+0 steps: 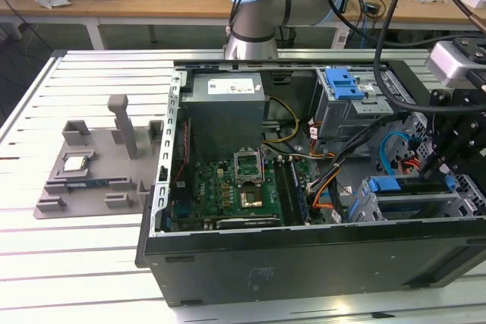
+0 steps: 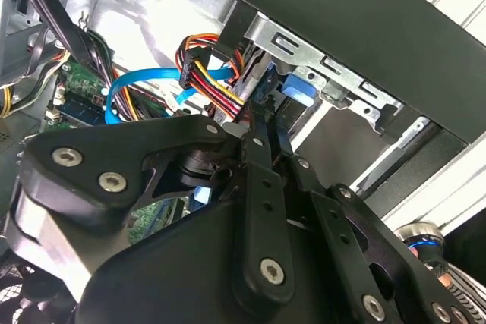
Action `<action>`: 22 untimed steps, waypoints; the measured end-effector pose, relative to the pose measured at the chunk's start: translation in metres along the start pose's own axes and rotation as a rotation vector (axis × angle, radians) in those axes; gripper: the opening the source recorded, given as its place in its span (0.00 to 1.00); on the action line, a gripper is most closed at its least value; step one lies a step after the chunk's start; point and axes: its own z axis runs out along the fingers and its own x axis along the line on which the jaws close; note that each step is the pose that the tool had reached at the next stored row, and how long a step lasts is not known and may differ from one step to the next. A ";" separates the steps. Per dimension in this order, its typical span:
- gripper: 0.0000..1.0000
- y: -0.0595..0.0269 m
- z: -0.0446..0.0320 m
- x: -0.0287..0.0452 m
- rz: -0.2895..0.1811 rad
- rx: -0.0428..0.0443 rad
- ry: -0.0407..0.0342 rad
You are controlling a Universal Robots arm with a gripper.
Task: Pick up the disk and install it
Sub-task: 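Insert the first disk wire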
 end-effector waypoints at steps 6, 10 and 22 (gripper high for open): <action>0.17 -0.0005 0.0011 0.0000 0.000 -0.0005 -0.0008; 0.17 -0.0005 0.0014 0.0001 0.000 -0.0005 -0.0005; 0.11 0.0015 -0.0330 -0.0022 0.000 0.0019 -0.0009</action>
